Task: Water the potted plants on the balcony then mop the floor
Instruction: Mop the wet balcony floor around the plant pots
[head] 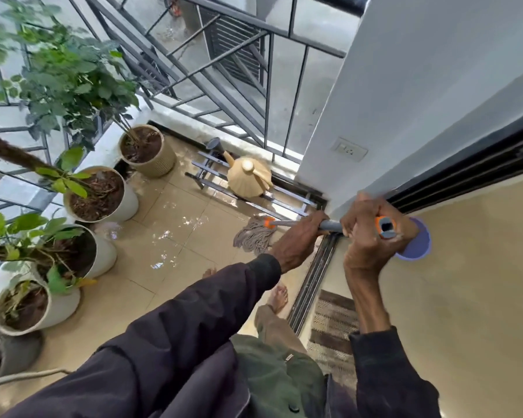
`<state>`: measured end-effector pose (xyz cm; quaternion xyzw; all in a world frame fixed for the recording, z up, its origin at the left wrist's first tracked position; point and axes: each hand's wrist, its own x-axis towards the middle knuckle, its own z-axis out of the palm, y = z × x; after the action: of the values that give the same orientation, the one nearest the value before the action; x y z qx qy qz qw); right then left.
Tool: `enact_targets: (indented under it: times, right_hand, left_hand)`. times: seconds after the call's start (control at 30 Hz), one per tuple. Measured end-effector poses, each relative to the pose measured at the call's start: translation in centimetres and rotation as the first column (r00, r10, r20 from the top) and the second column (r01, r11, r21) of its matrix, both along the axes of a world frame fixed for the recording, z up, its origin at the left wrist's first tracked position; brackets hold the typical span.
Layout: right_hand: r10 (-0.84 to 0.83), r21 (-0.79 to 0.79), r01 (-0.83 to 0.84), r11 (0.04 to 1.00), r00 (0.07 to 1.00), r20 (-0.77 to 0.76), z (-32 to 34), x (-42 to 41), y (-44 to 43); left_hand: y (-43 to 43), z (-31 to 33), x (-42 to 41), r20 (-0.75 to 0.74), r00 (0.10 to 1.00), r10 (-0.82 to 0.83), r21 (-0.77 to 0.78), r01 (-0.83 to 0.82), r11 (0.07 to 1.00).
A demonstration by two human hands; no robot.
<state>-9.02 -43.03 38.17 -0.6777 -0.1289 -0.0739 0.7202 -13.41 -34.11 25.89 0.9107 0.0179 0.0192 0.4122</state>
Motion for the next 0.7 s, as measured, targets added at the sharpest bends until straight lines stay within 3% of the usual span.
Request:
enact_targets:
  times: [0.1, 0.33, 0.7]
  right_hand:
    - [-0.122, -0.023, 0.121, 0.992, 0.991, -0.048, -2.2, -0.4, 1.1]
    - [-0.137, 0.102, 0.143, 0.984, 0.988, -0.064, -1.6, 1.9, 2.2]
    - [-0.091, 0.225, 0.147, 0.963, 0.966, -0.242, -1.2, -1.4, 9.5]
  left_hand:
    - [1.7, -2.1, 0.1, -0.017, 0.998, -0.065, -0.038, 0.065, 0.997]
    - [3.7, -2.5, 2.8, -0.016, 0.975, -0.222, 0.042, 0.223, 0.974]
    - [10.4, -4.2, -1.4, -0.051, 0.991, -0.127, 0.094, 0.131, 0.987]
